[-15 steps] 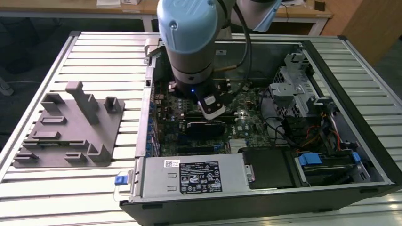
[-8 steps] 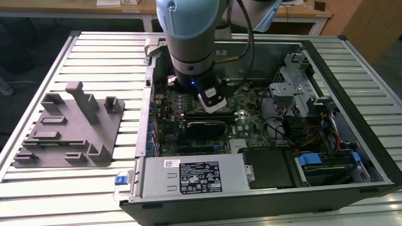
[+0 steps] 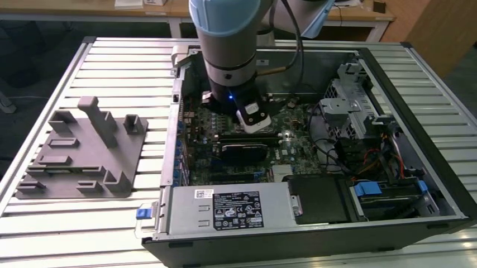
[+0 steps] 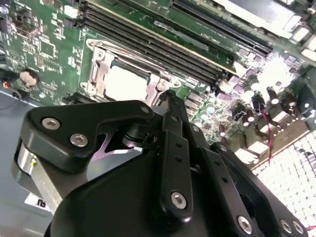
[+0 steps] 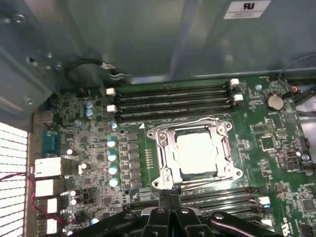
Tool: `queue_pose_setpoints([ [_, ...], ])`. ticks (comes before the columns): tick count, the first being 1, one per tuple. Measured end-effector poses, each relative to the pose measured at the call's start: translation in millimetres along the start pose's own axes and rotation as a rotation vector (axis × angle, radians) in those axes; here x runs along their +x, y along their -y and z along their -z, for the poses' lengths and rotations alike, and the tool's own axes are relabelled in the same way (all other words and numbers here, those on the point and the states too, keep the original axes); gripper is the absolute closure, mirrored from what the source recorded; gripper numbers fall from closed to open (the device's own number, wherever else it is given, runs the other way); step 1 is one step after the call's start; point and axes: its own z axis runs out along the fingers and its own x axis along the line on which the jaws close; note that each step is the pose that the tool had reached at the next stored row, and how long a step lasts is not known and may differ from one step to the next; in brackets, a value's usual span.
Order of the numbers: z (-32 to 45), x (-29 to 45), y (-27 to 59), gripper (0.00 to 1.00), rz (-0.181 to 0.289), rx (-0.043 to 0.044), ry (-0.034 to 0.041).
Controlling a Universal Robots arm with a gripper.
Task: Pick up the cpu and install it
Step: 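Install the second cpu locking lever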
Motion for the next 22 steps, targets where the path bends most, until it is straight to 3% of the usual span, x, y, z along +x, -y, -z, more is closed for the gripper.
queue_pose_setpoints([
  [6, -4.6, -6.3, -13.6, 0.89, 0.0, 0.0087, 0.0013],
  [12, -8.7, -18.6, -23.1, 0.89, 0.001, 0.0167, 0.0021],
  [19, -12.7, -33.8, -31.6, 0.89, 0.003, 0.0352, 0.0041],
  [22, -13.7, -37.3, -34.5, 0.89, 0.004, 0.0494, 0.0056],
])
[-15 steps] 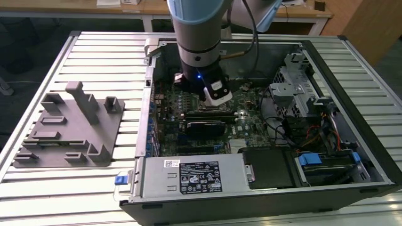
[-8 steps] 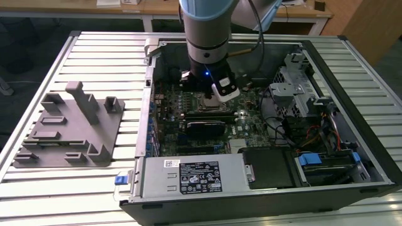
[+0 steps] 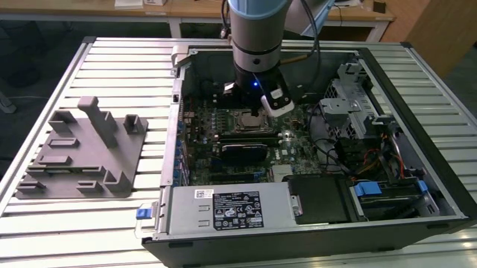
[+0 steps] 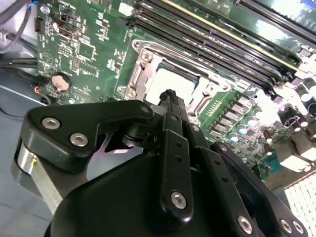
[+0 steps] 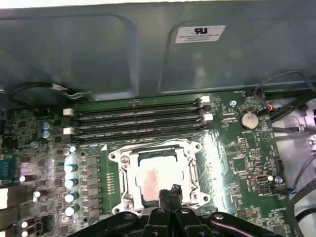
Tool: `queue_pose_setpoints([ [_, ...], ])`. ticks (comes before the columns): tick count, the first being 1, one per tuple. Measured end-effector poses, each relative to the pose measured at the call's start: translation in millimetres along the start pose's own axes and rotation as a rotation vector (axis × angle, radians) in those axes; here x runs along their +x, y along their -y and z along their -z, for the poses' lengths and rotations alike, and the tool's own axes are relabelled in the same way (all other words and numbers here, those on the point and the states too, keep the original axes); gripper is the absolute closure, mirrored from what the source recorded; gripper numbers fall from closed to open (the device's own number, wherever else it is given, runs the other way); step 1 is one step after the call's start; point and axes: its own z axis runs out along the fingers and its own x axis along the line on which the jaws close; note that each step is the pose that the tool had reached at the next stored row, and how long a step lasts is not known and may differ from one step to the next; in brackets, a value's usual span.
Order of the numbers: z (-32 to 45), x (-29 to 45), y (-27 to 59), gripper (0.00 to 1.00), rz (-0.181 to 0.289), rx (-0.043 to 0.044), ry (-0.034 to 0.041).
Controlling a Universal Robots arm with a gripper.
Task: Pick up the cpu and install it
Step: 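Install the second cpu locking lever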
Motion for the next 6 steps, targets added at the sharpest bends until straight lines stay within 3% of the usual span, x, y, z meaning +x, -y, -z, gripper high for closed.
queue_pose_setpoints([
  [6, -0.2, 0.0, -0.7, 0.89, 0.0, 0.0007, 0.0001],
])
